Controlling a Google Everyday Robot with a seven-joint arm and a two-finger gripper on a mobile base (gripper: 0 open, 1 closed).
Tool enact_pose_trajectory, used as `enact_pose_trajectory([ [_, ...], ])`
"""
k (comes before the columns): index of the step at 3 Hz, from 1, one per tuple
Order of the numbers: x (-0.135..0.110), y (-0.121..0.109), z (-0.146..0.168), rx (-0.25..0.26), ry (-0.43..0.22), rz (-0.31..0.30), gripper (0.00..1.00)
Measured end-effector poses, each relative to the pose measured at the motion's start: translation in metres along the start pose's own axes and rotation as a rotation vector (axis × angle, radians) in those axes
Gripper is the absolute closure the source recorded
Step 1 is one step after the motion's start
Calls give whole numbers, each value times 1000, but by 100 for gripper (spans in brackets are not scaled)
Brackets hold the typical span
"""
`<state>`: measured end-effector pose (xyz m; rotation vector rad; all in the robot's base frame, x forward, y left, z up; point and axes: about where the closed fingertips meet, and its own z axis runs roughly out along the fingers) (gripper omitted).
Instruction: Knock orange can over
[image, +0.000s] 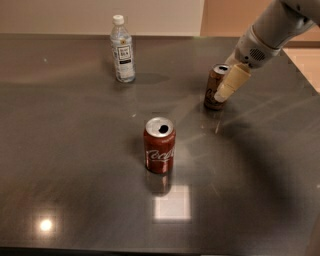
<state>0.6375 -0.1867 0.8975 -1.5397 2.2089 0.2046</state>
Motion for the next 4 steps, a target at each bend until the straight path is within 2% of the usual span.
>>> enact_pose_trajectory([
  [2,-2,-1,1,-10,-24,9,66],
  [3,-4,6,-11,-16,-33,2,89],
  [4,-7,14,-29,-16,29,-20,100],
])
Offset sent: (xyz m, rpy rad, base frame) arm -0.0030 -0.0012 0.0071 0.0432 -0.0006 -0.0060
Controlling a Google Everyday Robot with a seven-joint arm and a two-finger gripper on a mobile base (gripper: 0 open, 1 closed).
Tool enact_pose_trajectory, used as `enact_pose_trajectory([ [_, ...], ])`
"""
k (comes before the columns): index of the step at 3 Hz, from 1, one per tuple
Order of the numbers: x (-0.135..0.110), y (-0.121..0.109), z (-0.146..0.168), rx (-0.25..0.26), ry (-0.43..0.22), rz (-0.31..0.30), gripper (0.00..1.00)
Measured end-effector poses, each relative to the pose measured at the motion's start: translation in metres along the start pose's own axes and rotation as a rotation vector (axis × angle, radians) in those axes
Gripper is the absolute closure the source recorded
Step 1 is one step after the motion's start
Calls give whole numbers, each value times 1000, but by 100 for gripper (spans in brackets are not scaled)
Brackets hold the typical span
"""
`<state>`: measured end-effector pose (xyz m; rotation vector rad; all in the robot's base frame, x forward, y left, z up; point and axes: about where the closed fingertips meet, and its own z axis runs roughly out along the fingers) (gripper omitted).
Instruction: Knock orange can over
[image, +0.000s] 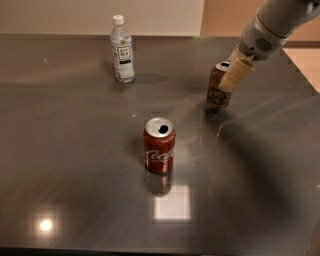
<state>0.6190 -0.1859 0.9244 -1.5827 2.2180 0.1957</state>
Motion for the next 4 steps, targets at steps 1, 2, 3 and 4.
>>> enact_pose_trajectory([
  [1,5,7,-18,7,103,-27,100],
  [2,10,10,-31,26,229,-63,100],
  [3,13,8,-34,41,318,-89,100],
  [4,15,5,-26,40,396,-124,85],
])
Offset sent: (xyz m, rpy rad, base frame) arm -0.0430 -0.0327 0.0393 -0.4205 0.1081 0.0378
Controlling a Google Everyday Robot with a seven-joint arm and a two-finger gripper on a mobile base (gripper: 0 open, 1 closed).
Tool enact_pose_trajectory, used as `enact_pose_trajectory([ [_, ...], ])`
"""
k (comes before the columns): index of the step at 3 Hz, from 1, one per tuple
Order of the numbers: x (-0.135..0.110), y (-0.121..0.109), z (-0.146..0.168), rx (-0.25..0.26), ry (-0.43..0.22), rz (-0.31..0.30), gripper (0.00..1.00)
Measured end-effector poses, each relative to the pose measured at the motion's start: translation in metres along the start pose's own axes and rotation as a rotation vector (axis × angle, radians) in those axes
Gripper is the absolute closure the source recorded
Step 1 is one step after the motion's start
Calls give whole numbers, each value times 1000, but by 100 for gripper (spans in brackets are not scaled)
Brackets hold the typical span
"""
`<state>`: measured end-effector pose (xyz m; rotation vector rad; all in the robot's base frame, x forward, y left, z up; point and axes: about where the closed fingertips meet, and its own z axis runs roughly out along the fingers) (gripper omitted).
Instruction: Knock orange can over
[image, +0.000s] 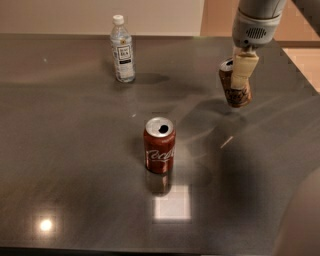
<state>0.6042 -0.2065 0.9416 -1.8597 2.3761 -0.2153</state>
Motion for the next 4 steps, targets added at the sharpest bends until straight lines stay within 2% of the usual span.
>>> enact_pose_trajectory([
  [2,-4,-2,28,-23,142,-104,38],
  [3,-6,0,38,-41,177,-144,15],
  [4,-9,9,52,-77,196,-193,0],
])
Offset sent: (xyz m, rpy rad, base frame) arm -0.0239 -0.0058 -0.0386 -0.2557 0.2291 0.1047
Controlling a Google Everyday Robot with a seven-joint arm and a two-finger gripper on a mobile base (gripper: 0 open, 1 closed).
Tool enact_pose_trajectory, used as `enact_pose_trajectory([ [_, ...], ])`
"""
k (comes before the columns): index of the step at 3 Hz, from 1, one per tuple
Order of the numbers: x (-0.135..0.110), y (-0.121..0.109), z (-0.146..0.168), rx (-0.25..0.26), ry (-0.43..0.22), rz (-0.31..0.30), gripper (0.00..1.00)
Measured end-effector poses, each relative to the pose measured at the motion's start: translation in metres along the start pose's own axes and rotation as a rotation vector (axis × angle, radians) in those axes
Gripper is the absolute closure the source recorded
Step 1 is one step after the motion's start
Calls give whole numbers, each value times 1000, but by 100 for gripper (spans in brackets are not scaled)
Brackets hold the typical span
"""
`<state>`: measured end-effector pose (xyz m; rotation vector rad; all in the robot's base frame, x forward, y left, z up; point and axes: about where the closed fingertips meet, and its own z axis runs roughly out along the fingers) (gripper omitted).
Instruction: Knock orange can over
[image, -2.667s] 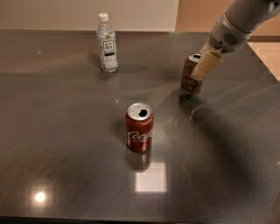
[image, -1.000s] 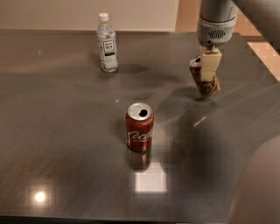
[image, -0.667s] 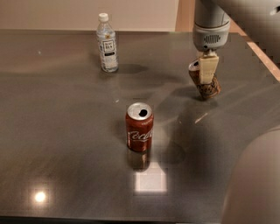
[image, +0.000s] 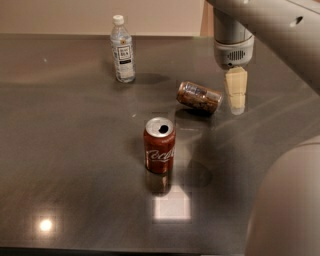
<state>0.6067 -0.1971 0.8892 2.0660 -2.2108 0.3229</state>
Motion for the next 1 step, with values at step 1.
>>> enact_pose_trajectory([
  [1,-2,3,3,-12,1,-10,0],
])
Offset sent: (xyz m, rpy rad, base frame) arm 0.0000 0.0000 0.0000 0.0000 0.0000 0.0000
